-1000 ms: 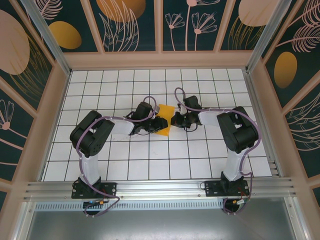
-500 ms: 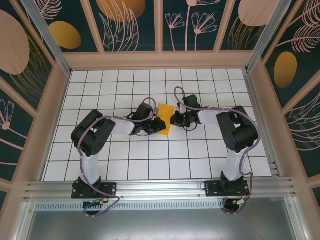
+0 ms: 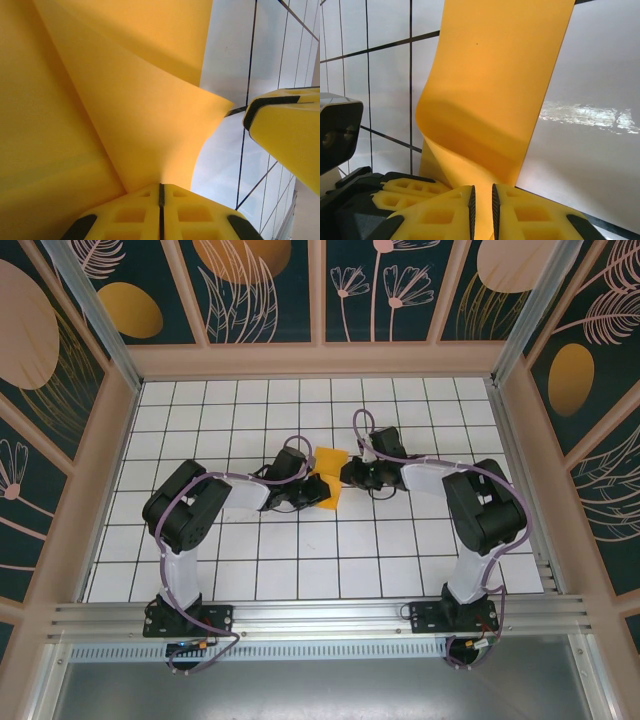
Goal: Fold a paper plane with a square sheet of paper (pick it up from the middle)
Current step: Fold the triangle a second time at the center of the table.
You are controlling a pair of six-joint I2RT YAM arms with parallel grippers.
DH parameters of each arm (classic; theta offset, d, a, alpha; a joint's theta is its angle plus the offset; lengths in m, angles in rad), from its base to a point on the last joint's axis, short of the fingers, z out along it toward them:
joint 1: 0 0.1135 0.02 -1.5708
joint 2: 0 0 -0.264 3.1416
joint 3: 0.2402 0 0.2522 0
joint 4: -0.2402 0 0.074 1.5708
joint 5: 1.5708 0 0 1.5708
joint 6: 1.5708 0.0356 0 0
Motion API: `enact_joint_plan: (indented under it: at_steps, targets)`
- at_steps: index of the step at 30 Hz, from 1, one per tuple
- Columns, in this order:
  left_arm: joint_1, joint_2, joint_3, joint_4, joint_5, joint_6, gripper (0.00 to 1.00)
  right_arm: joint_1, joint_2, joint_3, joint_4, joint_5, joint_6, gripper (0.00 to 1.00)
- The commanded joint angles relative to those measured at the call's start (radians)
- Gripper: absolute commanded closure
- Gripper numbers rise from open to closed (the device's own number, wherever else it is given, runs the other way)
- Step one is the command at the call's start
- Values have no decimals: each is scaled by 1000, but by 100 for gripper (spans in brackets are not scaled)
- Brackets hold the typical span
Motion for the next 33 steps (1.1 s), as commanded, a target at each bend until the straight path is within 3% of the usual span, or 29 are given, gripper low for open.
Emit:
enact_joint_plan:
  at_steps: [1, 25, 33]
  targets:
    - [-5, 16, 0, -46, -37, -18, 90, 16, -8, -23, 45, -32, 20, 83]
    - [-4, 12, 5, -40, -13, -30, 90, 20, 131, 83, -32, -8, -30, 89]
    - [-2, -67, 31, -15, -6, -19, 86, 20, 164, 95, -114, 37, -72, 90]
